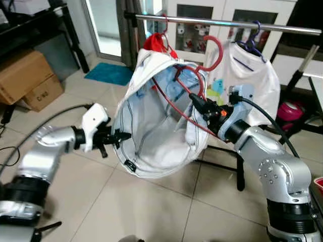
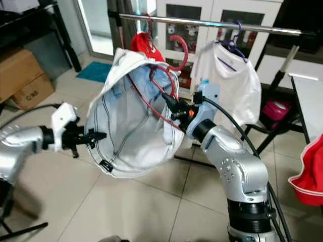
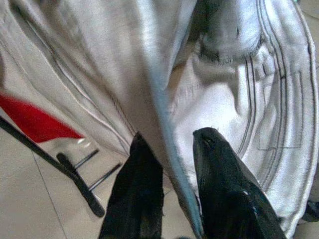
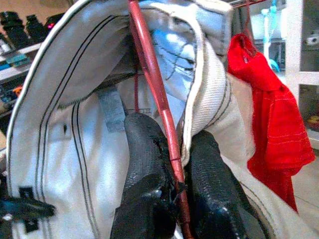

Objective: Hang hanger

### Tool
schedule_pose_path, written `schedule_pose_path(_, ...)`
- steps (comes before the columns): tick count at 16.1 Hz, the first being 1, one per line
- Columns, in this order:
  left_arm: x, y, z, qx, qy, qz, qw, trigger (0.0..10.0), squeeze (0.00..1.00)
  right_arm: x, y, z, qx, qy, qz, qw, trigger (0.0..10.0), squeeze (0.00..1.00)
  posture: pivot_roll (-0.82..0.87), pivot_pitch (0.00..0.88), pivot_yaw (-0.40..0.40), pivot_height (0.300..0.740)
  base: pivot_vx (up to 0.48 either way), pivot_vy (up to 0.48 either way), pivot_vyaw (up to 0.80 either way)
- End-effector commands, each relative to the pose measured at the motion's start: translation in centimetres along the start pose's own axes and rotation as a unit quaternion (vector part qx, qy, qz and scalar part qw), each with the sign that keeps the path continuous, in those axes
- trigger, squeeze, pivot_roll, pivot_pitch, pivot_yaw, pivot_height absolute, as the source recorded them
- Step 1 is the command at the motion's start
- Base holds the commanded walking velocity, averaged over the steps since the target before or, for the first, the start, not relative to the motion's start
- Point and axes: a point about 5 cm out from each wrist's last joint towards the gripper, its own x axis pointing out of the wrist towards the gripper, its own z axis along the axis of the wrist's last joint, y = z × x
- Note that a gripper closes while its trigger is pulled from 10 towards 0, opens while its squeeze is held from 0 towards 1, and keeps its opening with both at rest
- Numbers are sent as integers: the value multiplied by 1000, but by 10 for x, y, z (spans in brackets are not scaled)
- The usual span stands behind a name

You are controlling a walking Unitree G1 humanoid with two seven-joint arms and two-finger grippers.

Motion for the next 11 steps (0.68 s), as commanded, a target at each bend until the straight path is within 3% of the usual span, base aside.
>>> schedule_pose_path(1, -10, 2, 13, 4, -19, -15, 1000, 10000, 1000, -1, 4, 9, -19, -29, 17, 999, 0, 0, -110, 0, 36, 740, 0, 0, 0)
schedule_pose_path(4, -46, 20, 66, 16, -106, -22, 994, 10000, 1000, -3, 3, 3, -69, -6, 39, 997, 0, 0, -97, 0, 26, 740, 0, 0, 0)
schedule_pose_path(7, -68, 38, 95, 39, -147, -4, 988, 10000, 1000, -6, 3, 1, -108, 10, 59, 992, 0, 0, -97, 0, 28, 740, 0, 0, 0)
schedule_pose_path(9, -82, 50, 113, 57, -155, 8, 986, 10000, 1000, -8, 4, 0, -126, 16, 75, 989, 0, 0, -97, 0, 30, 740, 0, 0, 0)
schedule_pose_path(11, -90, 62, 122, 74, -132, 23, 988, 10000, 1000, -11, 7, -1, -142, 15, 96, 985, 0, 0, -100, 0, 38, 740, 0, 0, 0)
